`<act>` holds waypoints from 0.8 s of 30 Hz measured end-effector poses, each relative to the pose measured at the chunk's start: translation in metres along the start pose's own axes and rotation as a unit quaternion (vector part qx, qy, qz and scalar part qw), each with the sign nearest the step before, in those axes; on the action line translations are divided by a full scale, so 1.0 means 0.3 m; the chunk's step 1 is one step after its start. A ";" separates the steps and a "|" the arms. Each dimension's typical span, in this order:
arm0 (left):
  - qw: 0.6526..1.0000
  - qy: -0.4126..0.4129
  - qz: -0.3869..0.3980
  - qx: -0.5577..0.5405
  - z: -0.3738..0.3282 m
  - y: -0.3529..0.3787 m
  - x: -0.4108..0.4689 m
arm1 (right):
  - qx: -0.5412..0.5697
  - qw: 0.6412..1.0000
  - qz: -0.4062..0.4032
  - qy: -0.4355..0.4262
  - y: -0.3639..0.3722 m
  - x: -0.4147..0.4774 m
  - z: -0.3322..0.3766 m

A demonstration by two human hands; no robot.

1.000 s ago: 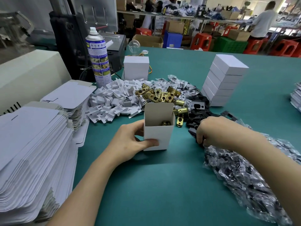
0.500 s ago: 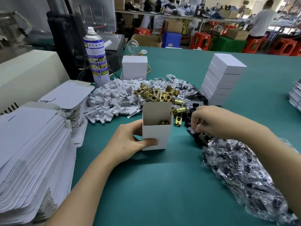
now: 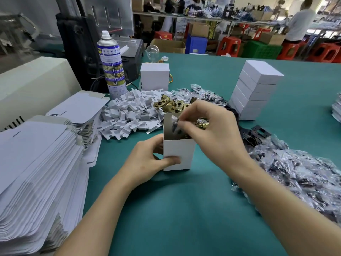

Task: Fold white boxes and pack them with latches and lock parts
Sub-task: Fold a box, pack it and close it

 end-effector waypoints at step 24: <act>0.984 0.079 -0.160 0.008 -0.057 -0.077 -0.018 | 0.181 0.973 -0.127 0.061 0.070 -0.122 -0.270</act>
Point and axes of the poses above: each hand's wrist, its own x-axis towards the middle knuckle, its own y-axis out of the palm, z = x × y, the point moved 10 cm from there along x, towards the middle knuckle, and after that the axes turned 1 degree about -z, right-handed, at the moved point
